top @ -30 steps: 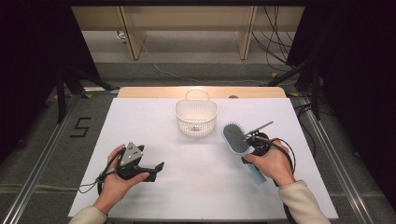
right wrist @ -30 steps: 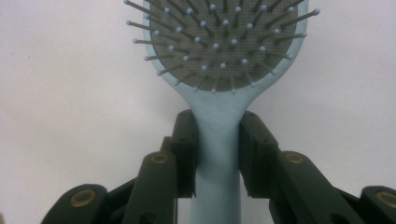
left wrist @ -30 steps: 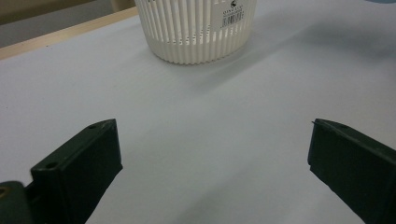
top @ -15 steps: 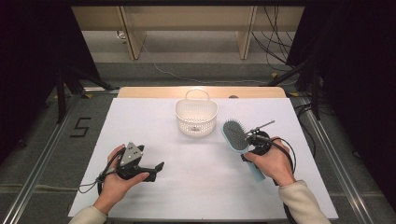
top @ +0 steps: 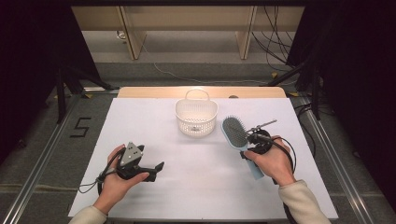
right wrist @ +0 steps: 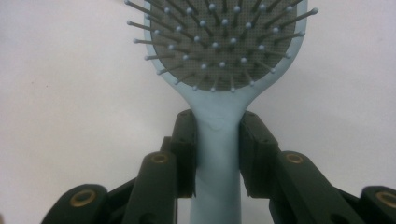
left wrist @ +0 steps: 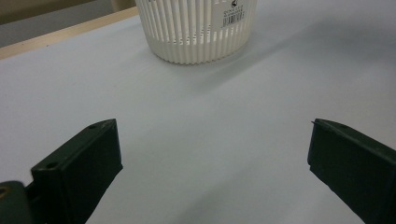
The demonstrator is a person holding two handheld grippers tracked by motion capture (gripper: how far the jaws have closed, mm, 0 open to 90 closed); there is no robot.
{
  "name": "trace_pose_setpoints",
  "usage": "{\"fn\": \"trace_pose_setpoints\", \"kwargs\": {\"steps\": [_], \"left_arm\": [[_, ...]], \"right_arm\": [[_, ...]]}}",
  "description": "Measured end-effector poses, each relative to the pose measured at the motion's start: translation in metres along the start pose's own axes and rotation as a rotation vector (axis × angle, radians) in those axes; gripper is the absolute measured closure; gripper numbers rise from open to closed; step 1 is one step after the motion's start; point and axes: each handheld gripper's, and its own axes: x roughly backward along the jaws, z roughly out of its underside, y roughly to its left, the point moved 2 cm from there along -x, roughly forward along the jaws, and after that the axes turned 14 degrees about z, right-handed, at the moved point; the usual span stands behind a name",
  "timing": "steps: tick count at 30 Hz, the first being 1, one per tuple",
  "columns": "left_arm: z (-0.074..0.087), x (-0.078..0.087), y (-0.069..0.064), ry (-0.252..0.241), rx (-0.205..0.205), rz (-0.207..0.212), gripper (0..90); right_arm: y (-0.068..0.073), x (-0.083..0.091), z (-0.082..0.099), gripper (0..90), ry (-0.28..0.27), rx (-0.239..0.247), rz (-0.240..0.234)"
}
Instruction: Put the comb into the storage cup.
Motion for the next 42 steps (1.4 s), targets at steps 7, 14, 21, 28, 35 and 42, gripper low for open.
{"fn": "trace_pose_setpoints", "kwargs": {"steps": [7, 14, 21, 28, 35, 42], "left_arm": [[0.0, 0.0, 0.0001, 0.0, 0.0, 0.0, 2.2], [-0.0002, 0.0001, 0.0001, -0.001, -0.001, 0.0, 2.2], [-0.0001, 0.0002, 0.0002, -0.001, -0.002, 0.0, 2.2], [0.0, 0.0001, 0.0002, 0.0, -0.001, 0.0, 2.2], [-0.0002, 0.0002, 0.0001, -0.002, -0.001, 0.0, 2.2], [-0.0001, 0.0001, 0.0001, -0.001, -0.001, 0.0, 2.2]], "right_arm": [[-0.0006, 0.0014, -0.0013, 70.4, -0.034, -0.008, 0.0], [-0.0015, 0.0034, -0.0025, 70.4, -0.06, -0.013, 0.001], [-0.0022, 0.0046, -0.0036, 70.5, -0.087, -0.022, 0.004], [-0.0025, 0.0052, -0.0043, 70.4, -0.107, -0.026, 0.006], [-0.0027, 0.0065, -0.0049, 70.5, -0.125, -0.027, 0.007], [-0.0032, 0.0067, -0.0053, 70.4, -0.135, -0.03, 0.006]]}}
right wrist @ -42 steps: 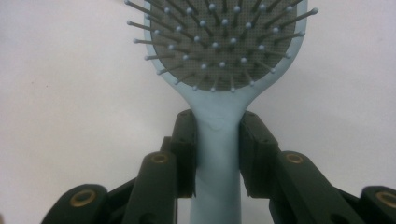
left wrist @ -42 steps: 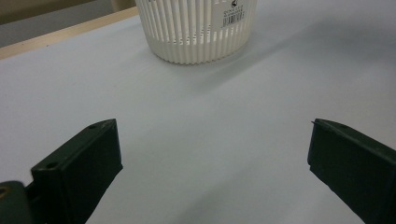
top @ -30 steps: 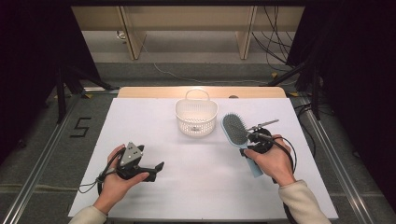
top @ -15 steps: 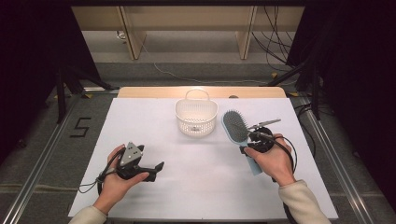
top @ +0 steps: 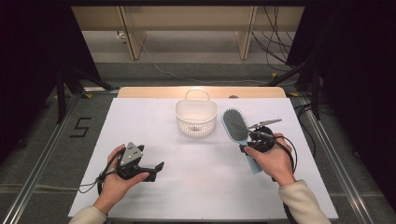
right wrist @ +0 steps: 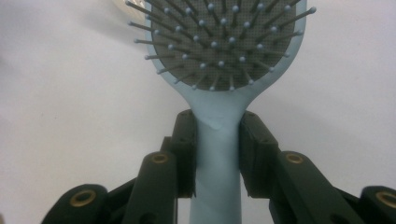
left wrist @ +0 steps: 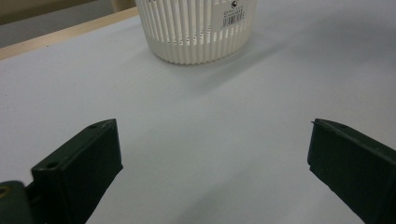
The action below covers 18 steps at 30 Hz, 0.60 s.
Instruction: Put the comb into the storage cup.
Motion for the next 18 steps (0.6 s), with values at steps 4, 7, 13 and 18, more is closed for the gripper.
{"fn": "trace_pose_setpoints", "kwargs": {"steps": [4, 7, 13, 18], "left_arm": [[0.0, 0.0, -0.0001, 0.0, 0.0, 0.0, 2.2], [-0.0001, 0.0, 0.0, 0.001, -0.002, 0.0, 2.2], [-0.0001, -0.0002, -0.0002, 0.002, -0.002, 0.0, 2.3], [-0.0001, -0.0003, -0.0003, 0.001, -0.003, 0.0, 2.3]], "right_arm": [[0.0002, 0.0005, -0.0007, 70.5, -0.013, 0.002, -0.006], [0.0005, 0.0012, -0.0013, 70.4, -0.025, 0.005, -0.006], [0.0001, 0.0022, -0.002, 70.5, -0.045, 0.0, -0.004], [0.0, 0.0029, -0.0026, 70.5, -0.056, -0.003, -0.003]]}}
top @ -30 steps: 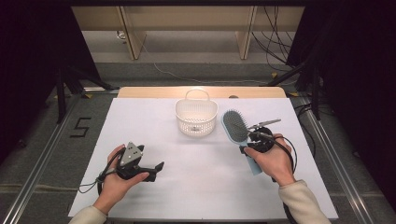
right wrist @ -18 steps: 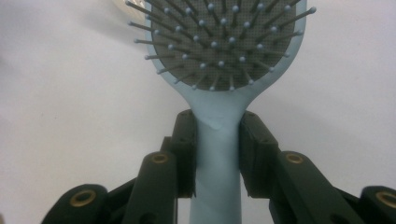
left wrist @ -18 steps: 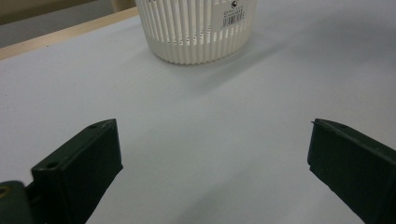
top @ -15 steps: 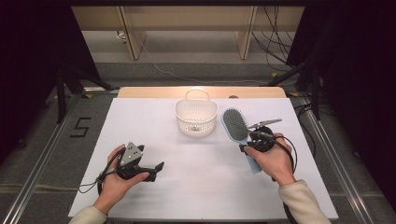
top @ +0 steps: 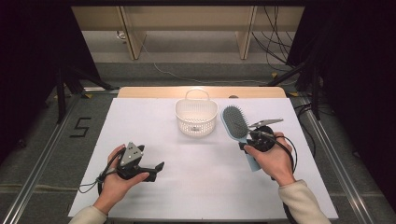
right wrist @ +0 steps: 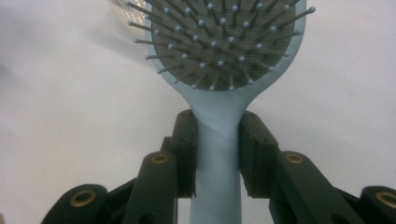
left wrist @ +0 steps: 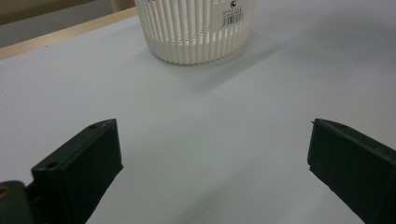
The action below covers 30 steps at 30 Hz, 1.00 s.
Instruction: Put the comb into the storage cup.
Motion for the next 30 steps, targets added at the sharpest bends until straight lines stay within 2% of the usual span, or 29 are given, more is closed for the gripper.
{"fn": "trace_pose_setpoints", "kwargs": {"steps": [11, 30], "left_arm": [[-0.0001, 0.0, 0.0001, 0.0, -0.001, 0.0, 2.3], [0.0001, -0.0003, 0.0002, 0.002, 0.0, 0.001, 2.3]], "right_arm": [[-0.0003, -0.0001, 0.0, 70.4, -0.003, 0.001, 0.0], [-0.0019, 0.0036, -0.0032, 70.5, -0.054, -0.008, 0.014]]}}
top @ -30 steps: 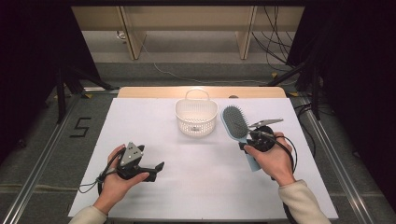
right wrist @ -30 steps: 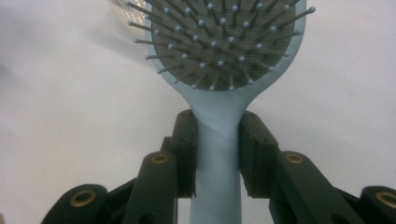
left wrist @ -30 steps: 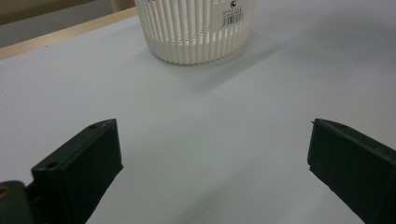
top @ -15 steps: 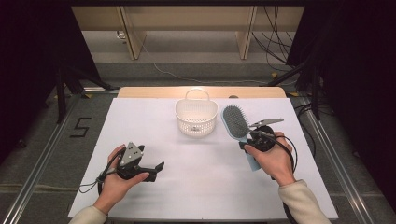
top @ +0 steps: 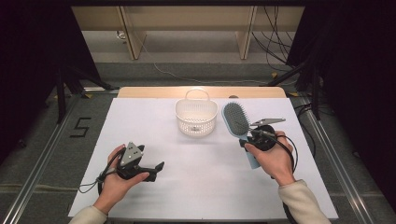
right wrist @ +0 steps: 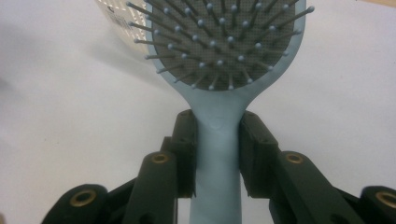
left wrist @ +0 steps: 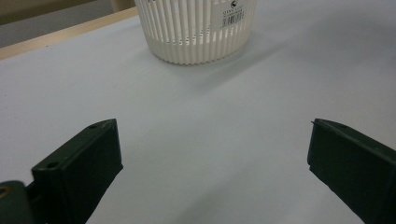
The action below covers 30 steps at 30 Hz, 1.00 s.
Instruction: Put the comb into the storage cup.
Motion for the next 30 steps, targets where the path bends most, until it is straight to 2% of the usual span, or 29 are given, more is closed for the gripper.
{"fn": "trace_pose_setpoints", "kwargs": {"steps": [30], "left_arm": [[0.0009, -0.0015, 0.0003, 0.002, 0.005, 0.001, 2.4]], "right_arm": [[0.0006, 0.0024, -0.0082, 70.5, -0.071, -0.007, -0.002]]}}
